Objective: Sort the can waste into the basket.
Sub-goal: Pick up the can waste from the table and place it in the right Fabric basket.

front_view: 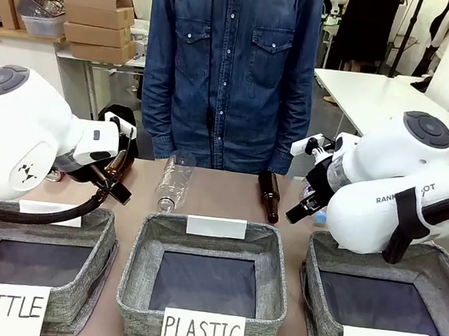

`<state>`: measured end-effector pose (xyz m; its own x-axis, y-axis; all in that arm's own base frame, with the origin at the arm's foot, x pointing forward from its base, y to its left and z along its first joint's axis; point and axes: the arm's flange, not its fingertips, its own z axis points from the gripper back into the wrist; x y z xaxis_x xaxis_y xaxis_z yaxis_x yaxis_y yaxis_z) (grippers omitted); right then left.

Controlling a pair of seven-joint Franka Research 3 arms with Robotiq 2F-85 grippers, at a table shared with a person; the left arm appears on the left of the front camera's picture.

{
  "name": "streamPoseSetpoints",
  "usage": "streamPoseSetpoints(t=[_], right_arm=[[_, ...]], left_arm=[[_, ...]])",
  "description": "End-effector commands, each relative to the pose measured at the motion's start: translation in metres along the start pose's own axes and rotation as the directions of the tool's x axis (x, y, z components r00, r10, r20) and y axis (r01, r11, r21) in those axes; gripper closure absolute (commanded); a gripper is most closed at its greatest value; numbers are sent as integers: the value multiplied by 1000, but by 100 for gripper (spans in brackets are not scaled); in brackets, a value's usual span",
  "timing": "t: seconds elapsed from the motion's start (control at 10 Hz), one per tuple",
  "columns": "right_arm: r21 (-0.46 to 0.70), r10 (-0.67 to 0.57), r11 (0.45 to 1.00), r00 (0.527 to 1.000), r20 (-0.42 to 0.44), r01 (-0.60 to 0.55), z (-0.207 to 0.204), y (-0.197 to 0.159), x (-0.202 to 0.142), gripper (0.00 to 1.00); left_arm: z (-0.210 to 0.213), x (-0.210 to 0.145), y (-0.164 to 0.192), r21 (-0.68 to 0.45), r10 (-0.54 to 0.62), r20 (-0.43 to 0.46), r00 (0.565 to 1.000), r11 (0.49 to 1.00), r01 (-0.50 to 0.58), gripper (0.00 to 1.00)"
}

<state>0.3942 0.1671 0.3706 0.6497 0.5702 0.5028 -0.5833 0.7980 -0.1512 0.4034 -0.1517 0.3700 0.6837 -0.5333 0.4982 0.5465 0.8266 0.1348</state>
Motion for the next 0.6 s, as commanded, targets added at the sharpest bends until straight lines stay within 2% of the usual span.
streamPoseSetpoints(t=[0.0, 0.4, 0.5], right_arm=[[0, 0, 1000, 1000, 1, 0, 0, 0, 0, 0], [0, 0, 1000, 1000, 0, 0, 0, 0, 0, 0], [39, 12, 999, 1000, -19, -11, 26, -6, 6, 0]], left_arm=[[0, 0, 0, 0, 0, 0, 1000, 1000, 0, 0], [0, 0, 0, 0, 0, 0, 1000, 1000, 0, 0], [20, 3, 10, -22, -29, -18, 999, 999, 28, 0]])
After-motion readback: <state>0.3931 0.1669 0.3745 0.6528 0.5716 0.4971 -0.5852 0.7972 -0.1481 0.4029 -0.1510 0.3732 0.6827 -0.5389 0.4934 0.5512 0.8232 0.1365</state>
